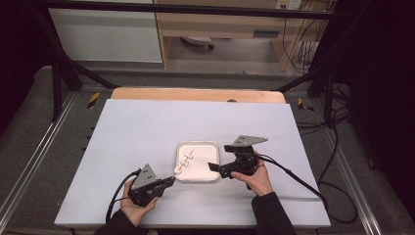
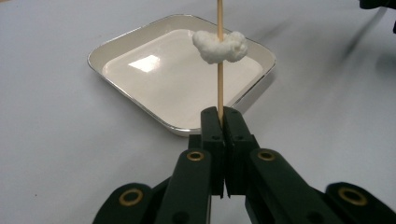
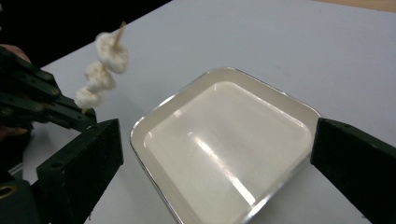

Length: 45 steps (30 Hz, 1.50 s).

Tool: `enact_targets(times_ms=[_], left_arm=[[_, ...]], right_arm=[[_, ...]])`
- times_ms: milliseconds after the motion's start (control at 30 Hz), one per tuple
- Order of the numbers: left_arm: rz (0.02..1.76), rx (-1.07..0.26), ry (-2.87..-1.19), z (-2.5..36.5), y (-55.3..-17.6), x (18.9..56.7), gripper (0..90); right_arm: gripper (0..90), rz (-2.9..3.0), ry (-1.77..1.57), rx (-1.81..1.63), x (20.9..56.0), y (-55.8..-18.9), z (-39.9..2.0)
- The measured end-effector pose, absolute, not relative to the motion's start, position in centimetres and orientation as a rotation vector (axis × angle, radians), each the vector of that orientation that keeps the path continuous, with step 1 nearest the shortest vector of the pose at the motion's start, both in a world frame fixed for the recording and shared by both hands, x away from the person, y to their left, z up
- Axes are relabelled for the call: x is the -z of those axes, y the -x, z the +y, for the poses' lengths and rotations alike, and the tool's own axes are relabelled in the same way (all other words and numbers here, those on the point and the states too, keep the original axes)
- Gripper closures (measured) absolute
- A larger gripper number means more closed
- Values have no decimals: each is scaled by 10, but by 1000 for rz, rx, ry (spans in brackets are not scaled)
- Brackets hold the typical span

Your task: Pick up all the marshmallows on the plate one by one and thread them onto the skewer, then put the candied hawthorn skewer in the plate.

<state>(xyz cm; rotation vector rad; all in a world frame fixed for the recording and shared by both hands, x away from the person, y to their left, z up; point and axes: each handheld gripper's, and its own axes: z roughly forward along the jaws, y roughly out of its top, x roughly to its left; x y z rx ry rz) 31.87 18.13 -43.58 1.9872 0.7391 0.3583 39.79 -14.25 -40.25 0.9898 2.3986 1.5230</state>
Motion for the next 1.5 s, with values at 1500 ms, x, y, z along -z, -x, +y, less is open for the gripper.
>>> enact_targets(times_ms=[1500], left_arm=[[842,-320,-2115,163,-370,396,886]], right_arm=[[8,2382,-1069,-1287,447,-372,-240]])
